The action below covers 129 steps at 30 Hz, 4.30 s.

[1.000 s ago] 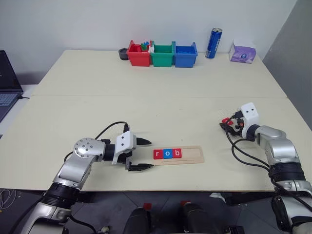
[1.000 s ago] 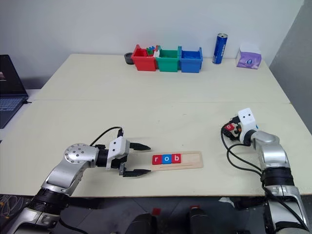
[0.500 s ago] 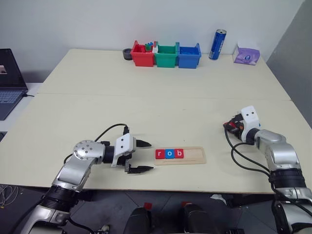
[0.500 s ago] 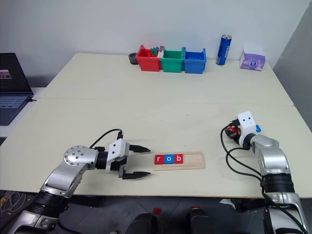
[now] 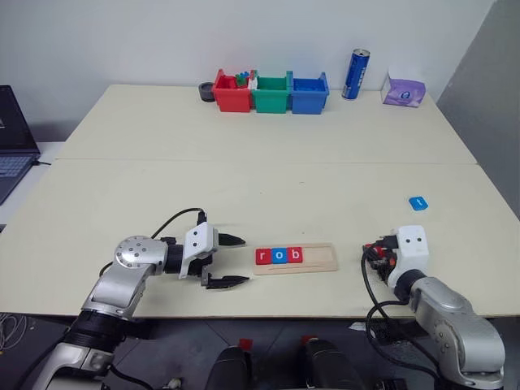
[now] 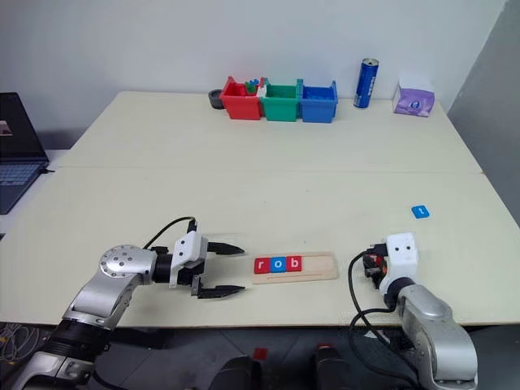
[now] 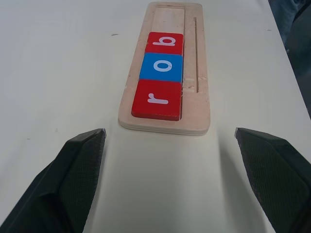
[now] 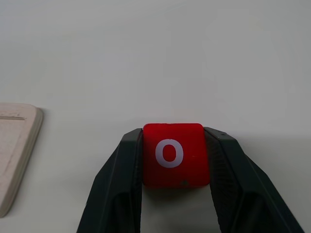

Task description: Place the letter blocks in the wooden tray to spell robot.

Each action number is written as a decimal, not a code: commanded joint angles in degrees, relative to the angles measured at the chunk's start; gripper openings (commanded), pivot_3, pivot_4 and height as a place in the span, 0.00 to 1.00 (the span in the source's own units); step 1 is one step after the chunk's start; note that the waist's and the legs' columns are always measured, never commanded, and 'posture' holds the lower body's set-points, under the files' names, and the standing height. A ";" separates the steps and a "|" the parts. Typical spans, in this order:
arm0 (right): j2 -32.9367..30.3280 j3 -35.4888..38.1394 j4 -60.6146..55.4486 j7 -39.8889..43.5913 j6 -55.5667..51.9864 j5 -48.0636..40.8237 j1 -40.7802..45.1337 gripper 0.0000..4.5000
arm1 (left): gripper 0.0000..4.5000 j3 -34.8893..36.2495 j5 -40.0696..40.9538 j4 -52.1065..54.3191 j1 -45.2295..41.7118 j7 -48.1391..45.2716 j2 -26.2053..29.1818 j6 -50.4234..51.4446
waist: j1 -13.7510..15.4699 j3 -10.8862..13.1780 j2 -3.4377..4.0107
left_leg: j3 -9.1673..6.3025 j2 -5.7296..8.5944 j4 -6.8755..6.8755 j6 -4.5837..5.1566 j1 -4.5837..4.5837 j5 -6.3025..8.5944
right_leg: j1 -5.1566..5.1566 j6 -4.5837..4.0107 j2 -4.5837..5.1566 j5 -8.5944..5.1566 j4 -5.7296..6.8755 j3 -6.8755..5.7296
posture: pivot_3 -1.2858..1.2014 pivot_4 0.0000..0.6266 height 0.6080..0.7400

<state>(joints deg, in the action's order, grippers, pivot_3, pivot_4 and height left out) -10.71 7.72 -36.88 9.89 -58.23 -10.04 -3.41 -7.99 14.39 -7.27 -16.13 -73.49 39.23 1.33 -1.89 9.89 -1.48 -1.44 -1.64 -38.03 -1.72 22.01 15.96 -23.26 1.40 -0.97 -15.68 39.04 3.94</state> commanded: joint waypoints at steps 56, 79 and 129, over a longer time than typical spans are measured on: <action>-41.41 -16.25 22.14 55.90 25.88 -5.29 22.91 0.32 | 1.00 -0.41 -1.35 0.82 -3.25 -0.97 -0.38 -0.55 | -0.01 0.12 -0.02 | 0.04 0.03 -0.02 0.02 0.06 0.01 | -0.01 -0.25 0.00 0.16 -0.02 -0.08 | 0.52 0.24 1.00; -32.57 -33.88 24.33 56.28 23.74 6.56 36.98 0.32 | 1.00 -0.99 -1.90 1.62 -2.43 0.61 -0.63 -1.43 | 0.08 0.12 -0.02 | -0.01 0.04 -0.04 0.01 0.10 0.01 | -0.02 -0.27 0.03 0.17 -0.02 -0.17 | 0.52 0.24 1.00; -29.93 -22.11 16.76 50.90 13.96 1.71 33.72 0.99 | 1.00 -1.11 -2.16 2.15 -1.49 1.89 -1.06 -1.82 | 0.20 0.12 -0.02 | -0.09 0.04 -0.03 0.01 0.12 0.01 | -0.02 -0.28 0.05 0.17 -0.01 -0.24 | 0.52 0.24 1.00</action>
<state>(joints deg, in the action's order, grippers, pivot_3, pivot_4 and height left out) -40.58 -17.47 -18.00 62.70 -42.71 -6.74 31.12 -9.25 12.15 -6.94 -17.56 -71.82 38.07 -0.32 -1.69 10.01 -1.51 -1.52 -1.60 -38.06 -1.71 22.15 15.97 -23.28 1.12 -0.92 -15.50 39.03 3.68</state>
